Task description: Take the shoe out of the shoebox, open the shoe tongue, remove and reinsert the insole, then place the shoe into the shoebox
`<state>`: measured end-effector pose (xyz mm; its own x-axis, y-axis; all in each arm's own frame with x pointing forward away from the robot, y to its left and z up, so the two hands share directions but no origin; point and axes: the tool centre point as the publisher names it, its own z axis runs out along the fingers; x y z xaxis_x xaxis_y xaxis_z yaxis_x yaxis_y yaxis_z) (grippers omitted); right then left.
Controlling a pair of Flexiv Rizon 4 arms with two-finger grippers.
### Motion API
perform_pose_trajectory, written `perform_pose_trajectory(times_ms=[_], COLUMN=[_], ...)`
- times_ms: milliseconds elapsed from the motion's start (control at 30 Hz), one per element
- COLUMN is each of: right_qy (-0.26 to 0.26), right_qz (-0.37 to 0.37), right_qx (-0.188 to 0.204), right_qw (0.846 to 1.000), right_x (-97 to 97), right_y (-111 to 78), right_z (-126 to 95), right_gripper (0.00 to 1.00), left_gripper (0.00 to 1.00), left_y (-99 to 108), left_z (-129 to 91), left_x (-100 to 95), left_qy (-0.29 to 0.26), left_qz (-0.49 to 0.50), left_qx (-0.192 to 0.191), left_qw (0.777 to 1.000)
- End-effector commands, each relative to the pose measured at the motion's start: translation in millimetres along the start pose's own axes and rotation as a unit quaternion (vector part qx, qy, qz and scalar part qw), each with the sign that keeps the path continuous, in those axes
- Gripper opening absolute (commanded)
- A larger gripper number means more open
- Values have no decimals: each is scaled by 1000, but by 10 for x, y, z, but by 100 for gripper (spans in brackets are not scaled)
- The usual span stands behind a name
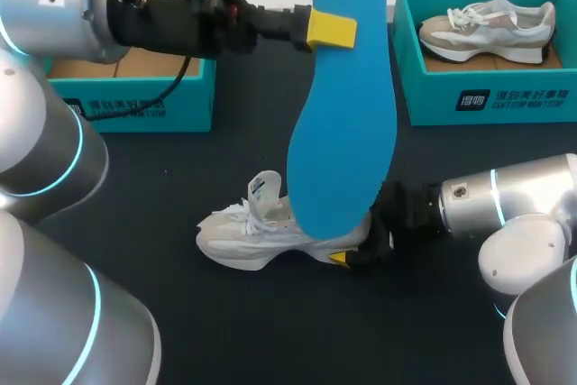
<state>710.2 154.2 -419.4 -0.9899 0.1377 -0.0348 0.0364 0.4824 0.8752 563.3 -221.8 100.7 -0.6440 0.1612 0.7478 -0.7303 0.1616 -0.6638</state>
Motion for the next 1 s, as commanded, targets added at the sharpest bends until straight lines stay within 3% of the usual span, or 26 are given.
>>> perform_pose_trajectory(times_ms=[33,400,667,1000], right_qy=[2,0,-16,-27], right_qz=[4,21,60,76], right_qx=[24,116,240,300], right_qw=[1000,993,969,951], right_x=[52,30,63,81], right_y=[82,195,337,408], right_z=[-67,-330,-456,-556], right_gripper=[100,100,100,100], left_gripper=[0,0,0,0], left_y=[10,10,10,10], left_z=[8,8,8,8], left_x=[-12,-12,-12,-12], left_qy=[0,0,0,0], left_qz=[0,0,0,0], left_qx=[0,0,0,0], left_qw=[1000,1000,1000,1000])
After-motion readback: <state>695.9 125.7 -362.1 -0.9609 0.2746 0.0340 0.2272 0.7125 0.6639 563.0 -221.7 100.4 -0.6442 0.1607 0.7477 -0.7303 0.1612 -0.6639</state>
